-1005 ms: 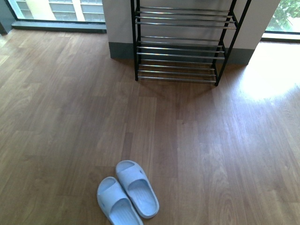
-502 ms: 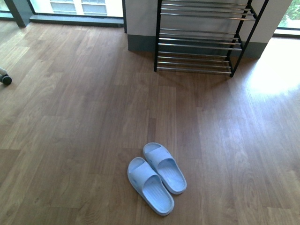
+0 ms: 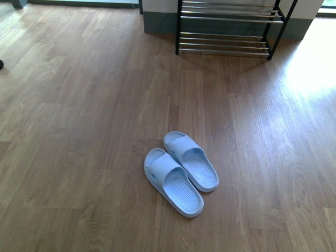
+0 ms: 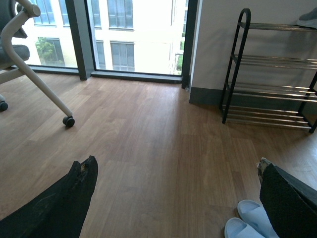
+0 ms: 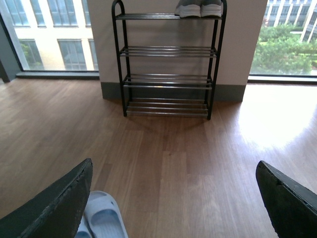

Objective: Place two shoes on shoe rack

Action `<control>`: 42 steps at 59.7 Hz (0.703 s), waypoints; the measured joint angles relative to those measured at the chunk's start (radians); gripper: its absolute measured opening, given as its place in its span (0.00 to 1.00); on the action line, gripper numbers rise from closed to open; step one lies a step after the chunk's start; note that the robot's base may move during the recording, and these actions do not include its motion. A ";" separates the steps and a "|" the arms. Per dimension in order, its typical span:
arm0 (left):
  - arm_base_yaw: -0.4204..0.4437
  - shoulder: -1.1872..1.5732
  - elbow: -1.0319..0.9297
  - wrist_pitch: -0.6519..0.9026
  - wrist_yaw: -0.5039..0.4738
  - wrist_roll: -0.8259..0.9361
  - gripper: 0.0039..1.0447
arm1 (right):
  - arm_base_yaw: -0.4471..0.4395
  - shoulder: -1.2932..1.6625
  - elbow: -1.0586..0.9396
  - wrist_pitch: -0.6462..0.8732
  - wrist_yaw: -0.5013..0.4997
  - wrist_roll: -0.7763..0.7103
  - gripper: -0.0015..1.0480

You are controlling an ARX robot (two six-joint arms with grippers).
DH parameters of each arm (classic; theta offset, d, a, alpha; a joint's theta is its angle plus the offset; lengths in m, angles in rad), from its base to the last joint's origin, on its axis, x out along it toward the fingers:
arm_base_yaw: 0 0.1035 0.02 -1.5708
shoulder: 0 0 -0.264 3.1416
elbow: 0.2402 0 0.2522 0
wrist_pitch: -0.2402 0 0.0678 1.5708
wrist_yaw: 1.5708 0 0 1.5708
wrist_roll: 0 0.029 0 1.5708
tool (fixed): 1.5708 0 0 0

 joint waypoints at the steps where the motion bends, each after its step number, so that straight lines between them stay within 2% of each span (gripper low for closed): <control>1: 0.000 0.000 0.000 0.000 0.000 0.000 0.91 | 0.000 0.000 0.000 0.000 0.000 0.000 0.91; 42: 0.000 0.000 0.000 0.000 0.001 0.000 0.91 | 0.000 -0.001 0.000 0.000 0.002 0.000 0.91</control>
